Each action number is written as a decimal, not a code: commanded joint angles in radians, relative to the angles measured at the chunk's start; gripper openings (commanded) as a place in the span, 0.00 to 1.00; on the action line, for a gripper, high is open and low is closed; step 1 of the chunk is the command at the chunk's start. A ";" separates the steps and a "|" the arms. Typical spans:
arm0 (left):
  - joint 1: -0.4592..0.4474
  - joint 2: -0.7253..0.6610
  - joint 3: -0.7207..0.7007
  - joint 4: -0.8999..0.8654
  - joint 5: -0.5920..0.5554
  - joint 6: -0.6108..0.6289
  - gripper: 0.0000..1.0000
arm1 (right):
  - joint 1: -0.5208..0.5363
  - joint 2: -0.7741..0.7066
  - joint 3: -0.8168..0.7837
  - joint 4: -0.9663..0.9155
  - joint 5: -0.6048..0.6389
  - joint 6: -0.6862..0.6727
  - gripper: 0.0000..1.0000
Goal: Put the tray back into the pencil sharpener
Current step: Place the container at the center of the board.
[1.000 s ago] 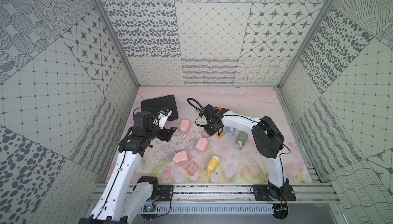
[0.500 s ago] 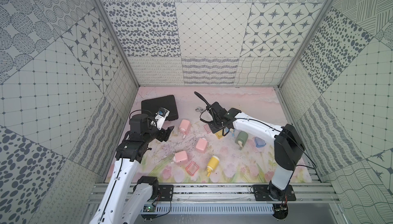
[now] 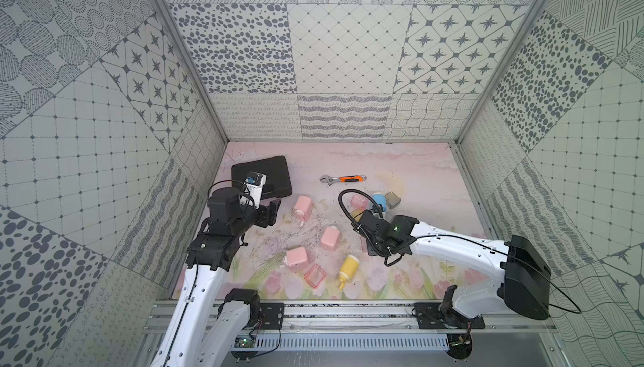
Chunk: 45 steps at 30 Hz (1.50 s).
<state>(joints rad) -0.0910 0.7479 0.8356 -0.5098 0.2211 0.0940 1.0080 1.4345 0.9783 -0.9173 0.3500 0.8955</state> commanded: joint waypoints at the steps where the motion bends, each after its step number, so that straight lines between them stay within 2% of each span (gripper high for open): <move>1: -0.001 0.024 0.023 -0.039 -0.048 -0.296 0.83 | -0.013 -0.006 -0.039 0.060 0.020 0.188 0.00; 4: -0.002 0.075 0.067 -0.101 0.015 -0.332 0.84 | -0.018 0.047 -0.031 0.116 0.017 0.218 0.00; 7: -0.001 0.117 0.105 -0.172 0.021 -0.368 0.85 | -0.034 0.115 -0.011 0.172 0.004 0.235 0.00; 14: -0.001 0.083 0.084 -0.190 0.026 -0.417 0.87 | -0.061 0.243 -0.005 0.288 -0.049 0.235 0.01; 17: -0.006 0.078 0.081 -0.213 0.001 -0.442 0.86 | -0.067 0.258 -0.006 0.296 -0.057 0.225 0.11; 19: -0.011 0.088 0.093 -0.256 -0.056 -0.450 0.86 | -0.073 0.251 -0.006 0.291 -0.061 0.218 0.22; 22: -0.025 0.127 0.123 -0.313 -0.078 -0.475 0.86 | -0.077 0.205 0.011 0.261 -0.059 0.200 0.38; 24: -0.057 0.159 0.152 -0.357 -0.115 -0.533 0.83 | -0.078 0.167 0.025 0.232 -0.050 0.189 0.44; 27: -0.174 0.178 0.180 -0.404 -0.230 -0.679 0.78 | -0.081 0.099 0.044 0.190 -0.033 0.161 0.49; 31: -0.432 0.192 0.161 -0.433 -0.415 -0.891 0.77 | -0.080 -0.004 0.069 0.110 0.042 0.108 0.54; 35: -0.622 0.294 0.140 -0.398 -0.434 -1.009 0.81 | -0.081 -0.118 0.038 0.096 0.118 0.073 0.59; 40: -0.789 0.523 0.204 -0.276 -0.374 -0.926 0.89 | -0.086 -0.221 -0.037 0.119 0.148 0.053 0.63; 45: -0.841 0.736 0.322 -0.282 -0.307 -0.797 0.90 | -0.086 -0.292 -0.088 0.099 0.192 0.069 0.65</move>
<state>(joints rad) -0.8795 1.3445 1.0771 -0.8234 -0.0929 -0.7490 0.9253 1.1809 0.9127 -0.8013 0.4862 0.9680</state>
